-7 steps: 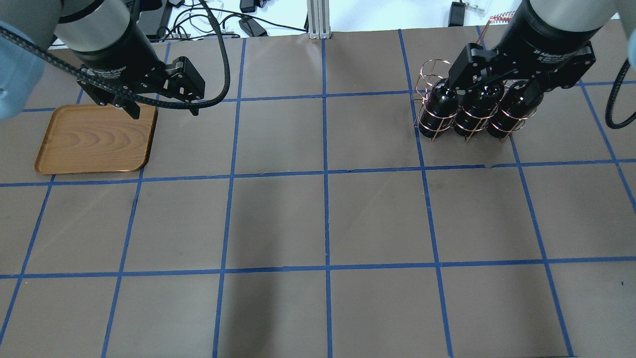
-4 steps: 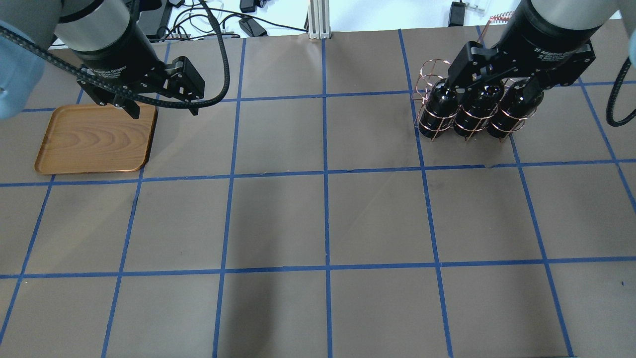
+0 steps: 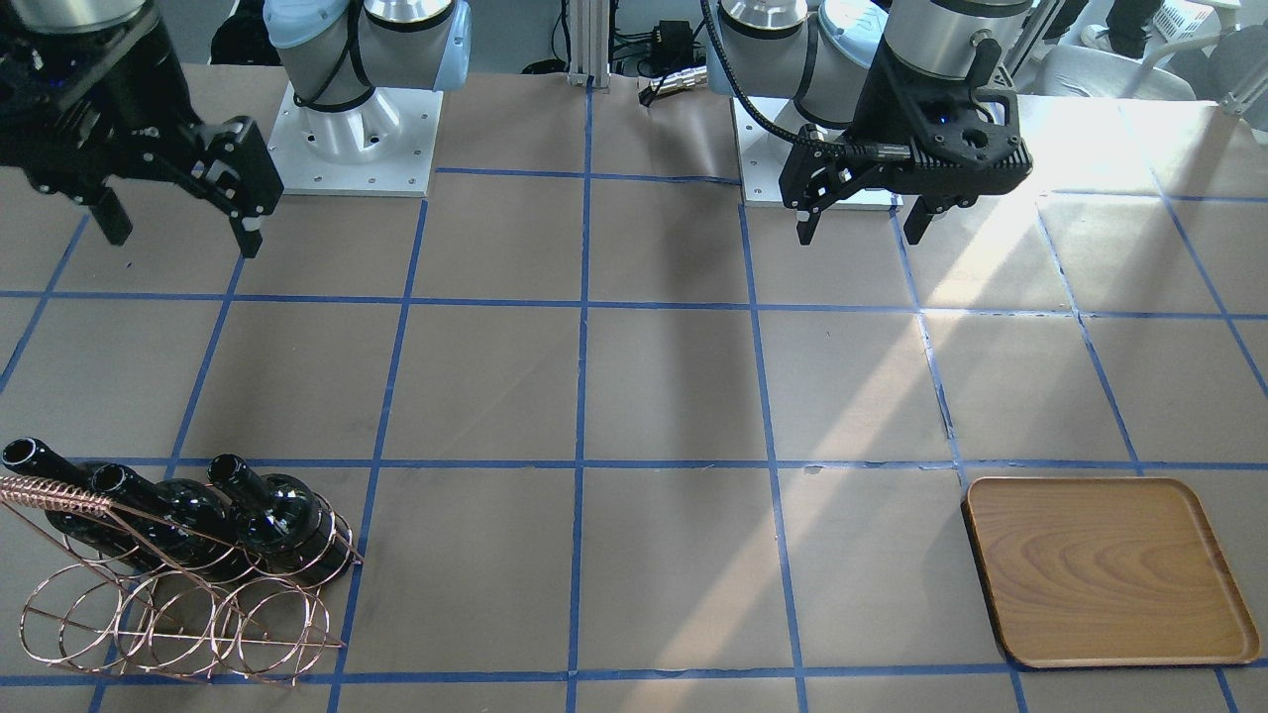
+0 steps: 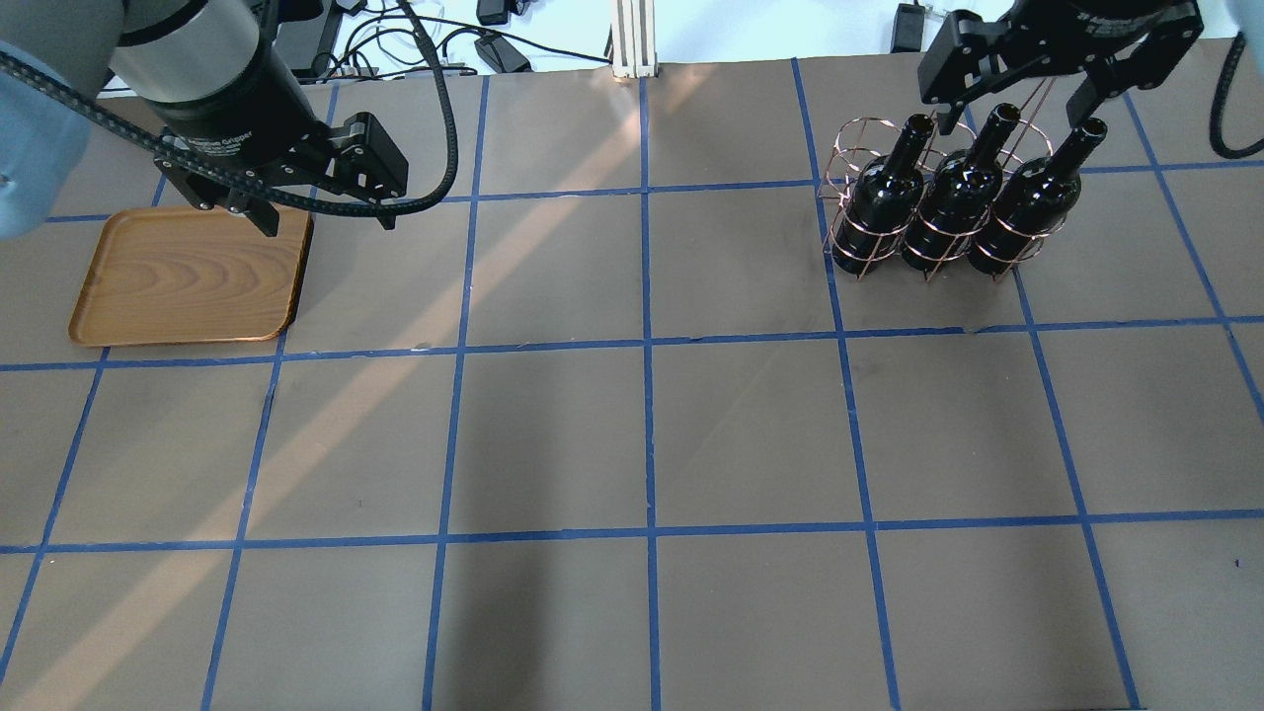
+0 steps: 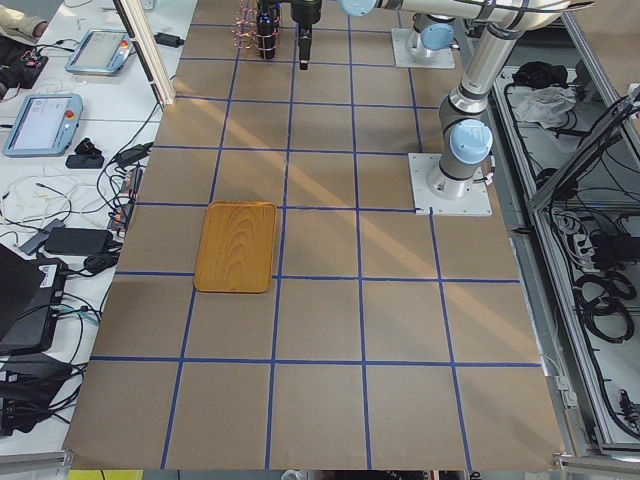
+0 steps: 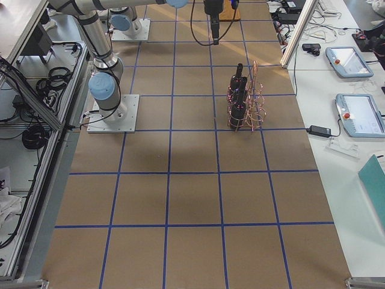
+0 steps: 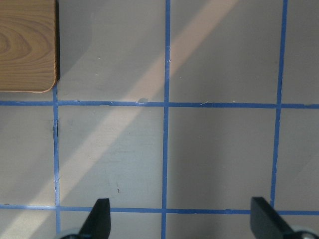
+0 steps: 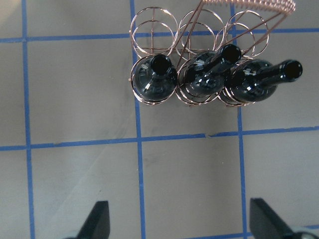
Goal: Take wine from basket and place on tray
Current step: 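Move the right gripper above the copper wire rack of wine bottles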
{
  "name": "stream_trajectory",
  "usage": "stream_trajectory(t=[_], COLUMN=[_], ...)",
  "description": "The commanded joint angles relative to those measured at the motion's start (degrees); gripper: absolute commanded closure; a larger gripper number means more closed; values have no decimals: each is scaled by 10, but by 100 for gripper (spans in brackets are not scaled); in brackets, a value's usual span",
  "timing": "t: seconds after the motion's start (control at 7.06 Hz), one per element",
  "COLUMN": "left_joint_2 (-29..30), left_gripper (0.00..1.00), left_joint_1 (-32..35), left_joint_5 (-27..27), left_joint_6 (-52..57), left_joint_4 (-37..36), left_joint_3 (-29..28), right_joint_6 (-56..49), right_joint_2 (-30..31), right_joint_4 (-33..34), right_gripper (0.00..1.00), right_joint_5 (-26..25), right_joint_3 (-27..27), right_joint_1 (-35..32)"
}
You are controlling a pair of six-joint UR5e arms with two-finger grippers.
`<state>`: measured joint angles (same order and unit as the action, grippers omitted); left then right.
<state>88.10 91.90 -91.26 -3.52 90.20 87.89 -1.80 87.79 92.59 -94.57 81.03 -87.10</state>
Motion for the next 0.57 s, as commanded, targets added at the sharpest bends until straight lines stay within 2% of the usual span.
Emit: stream_trajectory(t=[0.0,0.14,0.43], left_joint_2=[1,1,1], left_gripper=[0,0,0], left_joint_1=[-1,-1,-1], left_joint_5=[1,0,3], left_joint_6=[0,0,2], left_joint_4=[0,1,0], left_joint_3=[1,1,1], right_joint_6=[-87,-101,-90], right_joint_2=[-73,-89,-137], right_joint_4=[8,34,37], right_gripper=[0,0,0], right_joint_5=[-4,-1,28], right_joint_3=[-49,-49,-48], right_joint_1=[38,66,82])
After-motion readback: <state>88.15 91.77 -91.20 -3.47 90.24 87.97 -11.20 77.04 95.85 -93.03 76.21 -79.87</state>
